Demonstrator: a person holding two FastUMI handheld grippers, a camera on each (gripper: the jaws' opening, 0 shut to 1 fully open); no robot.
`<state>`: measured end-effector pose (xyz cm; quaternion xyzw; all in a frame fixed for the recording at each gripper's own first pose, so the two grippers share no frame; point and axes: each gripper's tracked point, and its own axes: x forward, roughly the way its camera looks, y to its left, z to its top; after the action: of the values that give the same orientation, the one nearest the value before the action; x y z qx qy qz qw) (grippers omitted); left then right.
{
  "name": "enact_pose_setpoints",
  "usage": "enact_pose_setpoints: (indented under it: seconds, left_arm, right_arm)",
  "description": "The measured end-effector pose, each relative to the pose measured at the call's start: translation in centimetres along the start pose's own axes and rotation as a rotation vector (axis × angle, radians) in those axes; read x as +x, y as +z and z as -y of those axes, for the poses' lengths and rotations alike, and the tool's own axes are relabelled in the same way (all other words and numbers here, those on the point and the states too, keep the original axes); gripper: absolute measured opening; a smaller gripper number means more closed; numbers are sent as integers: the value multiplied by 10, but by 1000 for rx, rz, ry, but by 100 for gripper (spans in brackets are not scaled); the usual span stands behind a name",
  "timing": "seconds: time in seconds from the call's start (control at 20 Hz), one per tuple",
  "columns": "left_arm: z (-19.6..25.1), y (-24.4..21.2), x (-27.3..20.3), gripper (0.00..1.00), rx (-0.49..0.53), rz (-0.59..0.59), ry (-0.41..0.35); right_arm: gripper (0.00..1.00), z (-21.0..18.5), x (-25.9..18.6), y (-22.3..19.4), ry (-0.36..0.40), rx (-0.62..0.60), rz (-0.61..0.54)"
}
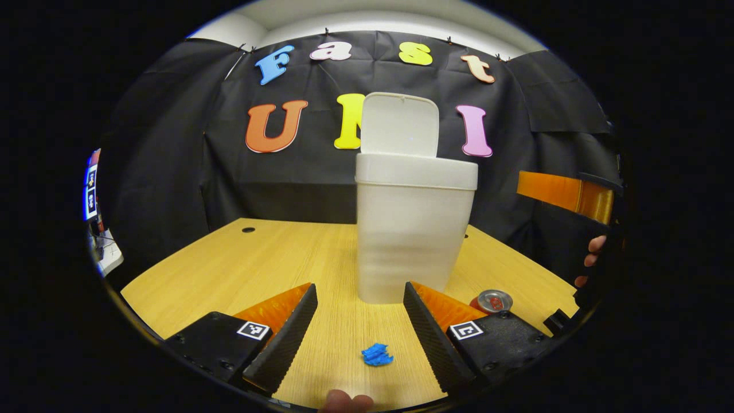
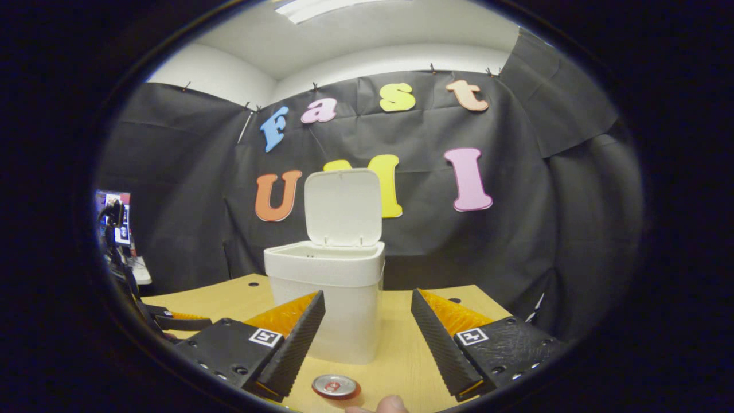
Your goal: Press the lid of the desktop garbage bin to open it, pick up the crumpled paper on the desktop and throw it into the bin, then pick up the pop can on the desktop and drop it into the bin, and finally close the garbage bin lid.
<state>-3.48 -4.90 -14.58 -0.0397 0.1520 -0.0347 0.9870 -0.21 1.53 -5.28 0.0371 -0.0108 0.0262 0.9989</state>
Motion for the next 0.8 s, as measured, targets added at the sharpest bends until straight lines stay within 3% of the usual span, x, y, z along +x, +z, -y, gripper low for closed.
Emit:
enact_pose_setpoints:
  seconds: [0.3, 0.8]
  left_arm:
    - [8, -64, 11, 98, -22, -140, -15]
    - [11, -113, 34, 98, -43, -282, -24]
  right_arm:
    - [94, 28, -15, -52, -69, 27, -63]
    - [95, 19, -29, -81, -37, 6, -81]
